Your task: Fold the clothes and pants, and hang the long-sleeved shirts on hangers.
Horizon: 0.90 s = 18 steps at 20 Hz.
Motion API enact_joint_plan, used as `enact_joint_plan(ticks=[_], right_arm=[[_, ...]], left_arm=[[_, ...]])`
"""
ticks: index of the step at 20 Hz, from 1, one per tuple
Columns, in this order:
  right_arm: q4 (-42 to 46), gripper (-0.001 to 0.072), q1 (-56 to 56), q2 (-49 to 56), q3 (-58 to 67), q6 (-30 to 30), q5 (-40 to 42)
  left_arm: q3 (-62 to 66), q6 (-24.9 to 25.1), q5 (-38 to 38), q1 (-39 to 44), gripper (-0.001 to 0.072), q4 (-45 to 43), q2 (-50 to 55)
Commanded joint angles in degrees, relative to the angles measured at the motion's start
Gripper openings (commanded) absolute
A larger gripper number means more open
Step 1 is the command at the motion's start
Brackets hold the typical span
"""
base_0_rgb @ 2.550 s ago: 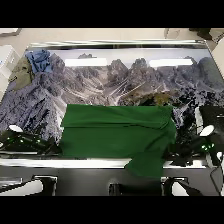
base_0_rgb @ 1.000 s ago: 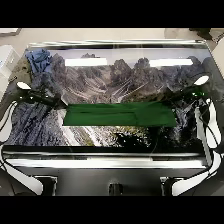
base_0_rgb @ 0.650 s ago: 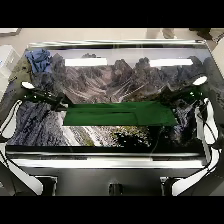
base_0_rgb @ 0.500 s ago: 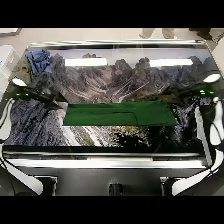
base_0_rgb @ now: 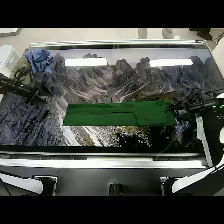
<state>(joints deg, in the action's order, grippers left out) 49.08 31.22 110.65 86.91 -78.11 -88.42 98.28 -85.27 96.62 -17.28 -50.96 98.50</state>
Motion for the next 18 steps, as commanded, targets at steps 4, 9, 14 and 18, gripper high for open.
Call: enact_joint_plan(ticks=[4, 9, 14, 18], right_arm=[[-5.8, 0.0716, -4.0, 4.5, -1.2, 6.7, 3.4], [-6.3, 0.0146, -7.1, 2.3, -1.1, 6.3, 3.1], [-6.2, 0.0031, -7.3, -8.2, -1.1, 0.8, 2.7], [-2.4, 0.0031, -11.7, -15.4, -1.1, -5.9, -0.4]], left_arm=[[0.1, -0.7, 0.5, 8.3, 0.0718, 0.0, -6.0], [0.1, -0.9, -0.3, 14.2, 0.0716, 0.0, -6.5], [-1.1, -0.5, -10.6, 22.5, 0.0596, -0.1, -6.4], [-8.0, 1.2, -27.7, 33.2, 0.005, 0.0, -5.4]])
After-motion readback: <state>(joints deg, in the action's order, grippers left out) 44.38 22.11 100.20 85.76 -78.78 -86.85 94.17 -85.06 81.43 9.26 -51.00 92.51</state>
